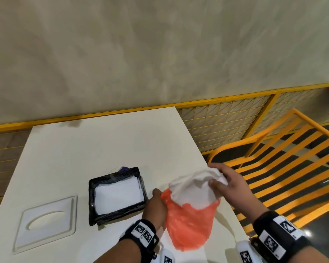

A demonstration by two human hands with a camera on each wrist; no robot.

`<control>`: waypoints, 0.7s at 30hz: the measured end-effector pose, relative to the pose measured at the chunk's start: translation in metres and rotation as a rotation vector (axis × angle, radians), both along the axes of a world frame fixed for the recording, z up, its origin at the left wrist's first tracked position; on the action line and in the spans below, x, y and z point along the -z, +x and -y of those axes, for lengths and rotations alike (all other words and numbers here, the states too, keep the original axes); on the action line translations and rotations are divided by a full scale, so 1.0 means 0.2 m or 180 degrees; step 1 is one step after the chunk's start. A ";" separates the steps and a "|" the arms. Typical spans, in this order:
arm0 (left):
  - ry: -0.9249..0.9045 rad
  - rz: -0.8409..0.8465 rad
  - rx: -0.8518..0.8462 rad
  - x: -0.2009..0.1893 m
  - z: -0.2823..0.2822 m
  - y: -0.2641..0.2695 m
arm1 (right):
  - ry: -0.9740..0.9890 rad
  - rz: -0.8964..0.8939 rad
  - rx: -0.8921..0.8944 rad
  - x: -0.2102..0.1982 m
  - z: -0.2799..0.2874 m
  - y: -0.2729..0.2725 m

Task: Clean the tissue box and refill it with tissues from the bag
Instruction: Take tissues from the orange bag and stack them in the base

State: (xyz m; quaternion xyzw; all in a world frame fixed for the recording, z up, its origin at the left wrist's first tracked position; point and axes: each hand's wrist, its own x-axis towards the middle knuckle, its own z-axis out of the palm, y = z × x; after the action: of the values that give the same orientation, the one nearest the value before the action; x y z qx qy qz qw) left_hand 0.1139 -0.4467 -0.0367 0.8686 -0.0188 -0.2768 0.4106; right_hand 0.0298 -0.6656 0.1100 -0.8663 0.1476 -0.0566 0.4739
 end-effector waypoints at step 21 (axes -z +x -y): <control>-0.3898 -0.1330 -0.2072 -0.70 -0.61 0.16 | 0.2931 0.0122 -0.0816 -0.22 -0.70 0.52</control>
State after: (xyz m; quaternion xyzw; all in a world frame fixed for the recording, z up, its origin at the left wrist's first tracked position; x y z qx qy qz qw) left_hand 0.1468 -0.3255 0.1026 0.3733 0.1680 -0.2406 0.8801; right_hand 0.1339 -0.5262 0.1542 -0.5763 0.0405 0.0576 0.8142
